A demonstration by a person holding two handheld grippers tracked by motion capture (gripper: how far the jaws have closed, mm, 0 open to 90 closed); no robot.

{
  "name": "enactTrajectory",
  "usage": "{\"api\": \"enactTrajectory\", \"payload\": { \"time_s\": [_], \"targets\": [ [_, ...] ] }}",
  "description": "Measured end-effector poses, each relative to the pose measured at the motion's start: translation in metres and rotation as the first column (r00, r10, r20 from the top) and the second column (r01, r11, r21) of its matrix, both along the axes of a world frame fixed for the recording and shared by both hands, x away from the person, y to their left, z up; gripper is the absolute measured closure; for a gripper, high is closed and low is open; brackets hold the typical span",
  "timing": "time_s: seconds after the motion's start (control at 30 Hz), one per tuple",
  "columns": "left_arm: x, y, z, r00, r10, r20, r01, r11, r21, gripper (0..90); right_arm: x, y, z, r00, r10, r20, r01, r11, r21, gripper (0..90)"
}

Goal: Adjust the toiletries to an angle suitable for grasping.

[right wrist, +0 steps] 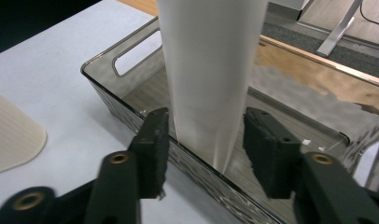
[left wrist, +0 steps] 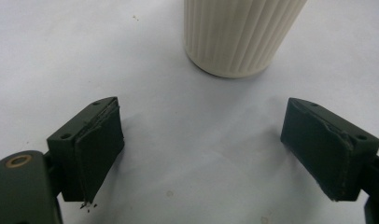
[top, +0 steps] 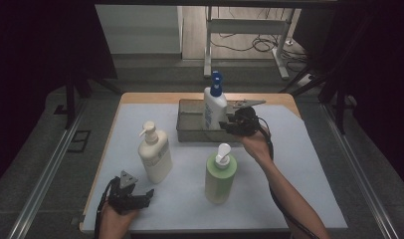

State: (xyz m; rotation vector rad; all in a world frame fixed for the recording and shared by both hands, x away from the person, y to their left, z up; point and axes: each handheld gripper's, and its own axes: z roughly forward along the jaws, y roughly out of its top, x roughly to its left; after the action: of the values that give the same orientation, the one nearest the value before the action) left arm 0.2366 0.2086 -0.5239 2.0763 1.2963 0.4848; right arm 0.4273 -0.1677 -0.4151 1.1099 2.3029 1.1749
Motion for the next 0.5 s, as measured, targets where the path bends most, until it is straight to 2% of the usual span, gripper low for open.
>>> {"api": "enactTrajectory", "payload": {
  "time_s": [0.3, 0.43, 0.5],
  "targets": [
    [0.000, 0.000, 0.000, 1.0000, 0.000, 0.000, 0.000, 1.0000, 0.000, 12.6, 0.005, -0.009, -0.005, 0.9992, -0.039, -0.007, 0.039, 0.999, -0.013, 81.6],
    [0.000, 0.000, 0.000, 1.0000, 0.000, 0.000, 0.000, 1.0000, 0.000, 12.7, 0.012, -0.007, -0.011, 0.9976, -0.067, -0.016, 0.066, 0.997, -0.028, 89.0],
    [0.000, 0.000, 0.000, 1.0000, 0.000, 0.000, 0.000, 1.0000, 0.000, 12.7, 0.015, -0.006, -0.014, 0.9966, -0.080, -0.022, 0.079, 0.996, -0.037, 89.5]
  ]
}}
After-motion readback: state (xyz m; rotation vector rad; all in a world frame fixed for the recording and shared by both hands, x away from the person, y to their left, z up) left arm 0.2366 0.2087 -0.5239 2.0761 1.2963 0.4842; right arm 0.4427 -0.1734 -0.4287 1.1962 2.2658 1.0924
